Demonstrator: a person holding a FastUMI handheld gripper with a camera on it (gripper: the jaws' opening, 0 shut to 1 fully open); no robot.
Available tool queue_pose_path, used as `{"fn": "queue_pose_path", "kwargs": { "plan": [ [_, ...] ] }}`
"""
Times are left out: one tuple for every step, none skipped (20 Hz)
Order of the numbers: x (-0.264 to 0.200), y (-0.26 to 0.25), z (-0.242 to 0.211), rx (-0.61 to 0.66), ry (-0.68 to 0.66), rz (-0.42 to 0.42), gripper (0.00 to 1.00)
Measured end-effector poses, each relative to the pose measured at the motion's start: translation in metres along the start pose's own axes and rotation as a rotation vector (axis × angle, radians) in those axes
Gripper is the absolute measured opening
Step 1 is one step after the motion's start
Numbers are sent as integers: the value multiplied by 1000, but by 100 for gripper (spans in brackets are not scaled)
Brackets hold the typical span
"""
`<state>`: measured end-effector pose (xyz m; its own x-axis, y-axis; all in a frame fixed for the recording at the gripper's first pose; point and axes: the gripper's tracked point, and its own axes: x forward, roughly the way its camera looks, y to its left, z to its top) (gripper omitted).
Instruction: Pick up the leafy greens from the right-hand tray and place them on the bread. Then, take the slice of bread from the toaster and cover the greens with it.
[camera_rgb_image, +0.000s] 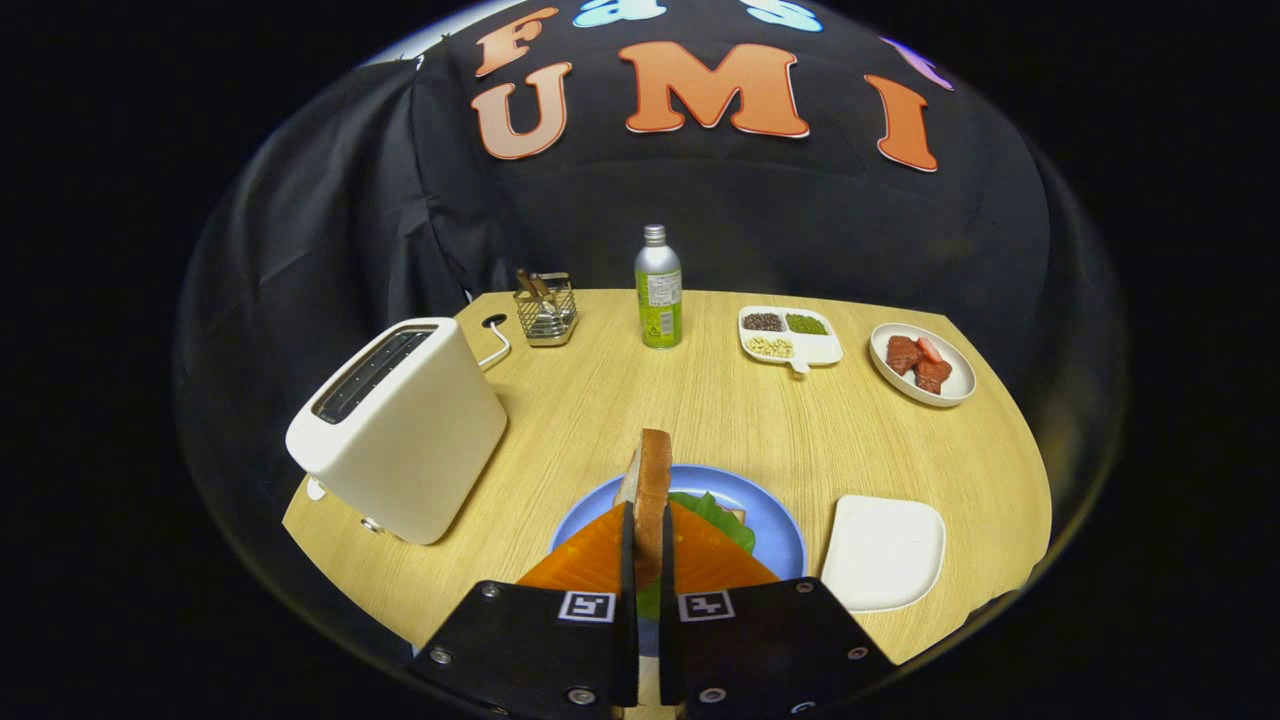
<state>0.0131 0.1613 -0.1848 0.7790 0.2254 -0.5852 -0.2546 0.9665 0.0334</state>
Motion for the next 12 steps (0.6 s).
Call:
{"fn": "queue_pose_path", "kwargs": {
  "plan": [
    [0, -7, -4, 3, 11, -9, 10],
    [1, -13, -7, 4, 23, -21, 12],
    [2, -20, -11, 5, 34, -36, 15],
    [2, -25, -15, 7, 45, -49, 18],
    [3, -31, -19, 6, 55, -66, 22],
    [3, -35, -23, 4, 65, -73, 25],
    [3, -37, -26, 3, 74, -77, 29],
    [3, -40, -27, -1, 78, -83, 31],
    [4, -42, -29, -4, 80, -85, 35],
    [4, -44, -29, -2, 79, -83, 38],
    [4, -44, -27, 2, 72, -77, 42],
    [3, -45, -25, 6, 62, -74, 45]
  ]
}}
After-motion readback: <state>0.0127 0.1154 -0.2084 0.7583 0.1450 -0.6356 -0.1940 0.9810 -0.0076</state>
